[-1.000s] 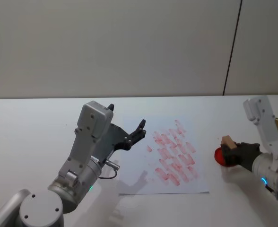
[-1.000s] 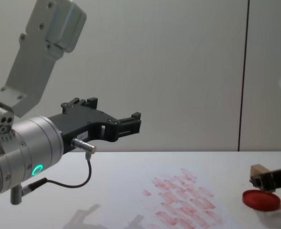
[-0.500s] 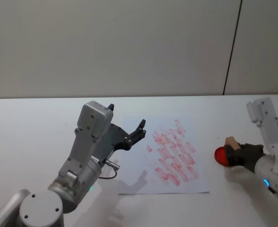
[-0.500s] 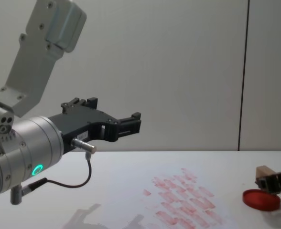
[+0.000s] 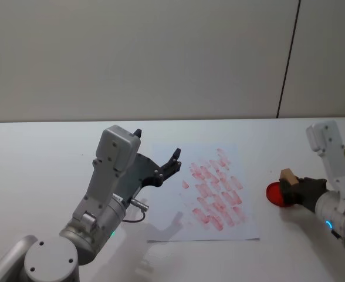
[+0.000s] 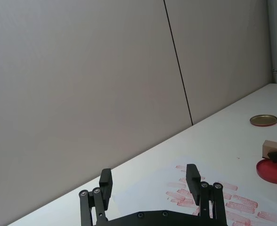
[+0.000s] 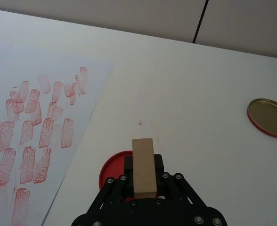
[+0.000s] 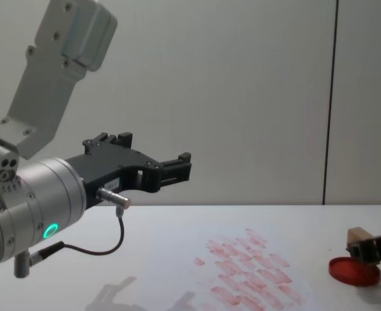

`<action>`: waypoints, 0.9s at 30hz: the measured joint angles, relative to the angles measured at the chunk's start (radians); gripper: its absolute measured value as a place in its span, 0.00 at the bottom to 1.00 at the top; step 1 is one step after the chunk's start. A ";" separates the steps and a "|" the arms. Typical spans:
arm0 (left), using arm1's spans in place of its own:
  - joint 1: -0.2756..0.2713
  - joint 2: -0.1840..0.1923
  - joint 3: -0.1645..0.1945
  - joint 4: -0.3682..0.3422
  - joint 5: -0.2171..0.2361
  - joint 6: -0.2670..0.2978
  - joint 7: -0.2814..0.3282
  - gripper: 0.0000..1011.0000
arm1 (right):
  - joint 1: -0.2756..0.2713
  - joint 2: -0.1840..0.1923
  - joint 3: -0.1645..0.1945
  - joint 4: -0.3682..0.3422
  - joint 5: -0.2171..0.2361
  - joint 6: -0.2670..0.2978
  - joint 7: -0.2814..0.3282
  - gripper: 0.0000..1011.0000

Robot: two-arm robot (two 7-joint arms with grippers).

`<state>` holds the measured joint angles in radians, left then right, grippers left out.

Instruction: Use the one hand to pick up the stamp and affix it onto the A4 paper.

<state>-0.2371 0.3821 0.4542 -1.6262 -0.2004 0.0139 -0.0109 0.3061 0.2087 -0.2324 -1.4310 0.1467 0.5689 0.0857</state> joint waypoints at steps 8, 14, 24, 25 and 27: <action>0.000 0.000 0.000 0.000 0.000 0.000 0.000 0.98 | 0.019 -0.009 0.001 0.043 0.008 -0.022 0.029 0.37; 0.000 0.000 0.000 0.000 0.000 0.000 0.000 0.98 | 0.024 -0.012 0.001 0.055 0.009 -0.041 0.044 0.55; 0.000 0.000 0.000 0.000 0.000 0.000 0.000 0.98 | 0.010 -0.004 0.003 0.019 -0.005 -0.100 0.048 0.86; 0.000 0.000 0.000 0.000 0.000 0.000 0.000 0.98 | 0.005 -0.001 0.004 0.009 -0.009 -0.112 0.046 0.89; 0.000 0.000 0.000 0.000 0.000 0.000 0.000 0.98 | -0.004 0.004 0.006 -0.010 -0.016 -0.130 0.042 0.95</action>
<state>-0.2371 0.3821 0.4542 -1.6262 -0.2004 0.0139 -0.0109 0.3022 0.2129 -0.2269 -1.4408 0.1310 0.4393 0.1282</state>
